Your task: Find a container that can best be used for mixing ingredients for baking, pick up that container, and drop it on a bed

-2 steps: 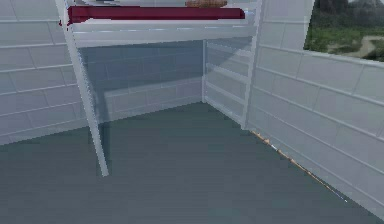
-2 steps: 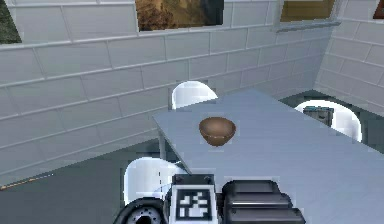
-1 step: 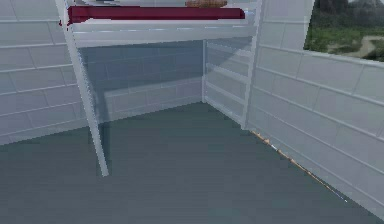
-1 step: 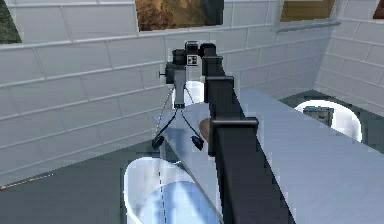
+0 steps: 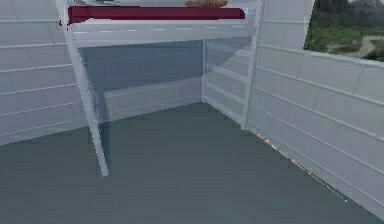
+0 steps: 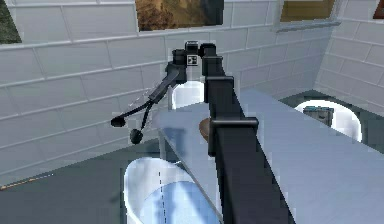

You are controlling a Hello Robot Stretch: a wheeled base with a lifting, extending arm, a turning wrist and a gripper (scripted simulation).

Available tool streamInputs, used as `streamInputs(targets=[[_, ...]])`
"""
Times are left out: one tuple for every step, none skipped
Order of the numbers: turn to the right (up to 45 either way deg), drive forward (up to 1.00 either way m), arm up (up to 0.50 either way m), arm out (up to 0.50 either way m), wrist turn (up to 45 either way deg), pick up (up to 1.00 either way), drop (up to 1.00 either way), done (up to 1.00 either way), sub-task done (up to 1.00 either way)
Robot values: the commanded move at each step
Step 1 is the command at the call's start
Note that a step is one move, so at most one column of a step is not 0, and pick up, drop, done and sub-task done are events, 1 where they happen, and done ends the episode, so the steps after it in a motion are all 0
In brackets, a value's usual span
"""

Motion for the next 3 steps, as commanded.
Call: streamInputs(targets=[[0.0,0.0,0.0,0.0,45.0,0.0,0.0,0.0,0.0],[0.0,0.0,0.0,0.0,45.0,0.0,0.0,0.0,0.0],[0.0,0.0,0.0,0.0,45.0,0.0,0.0,0.0,0.0]])
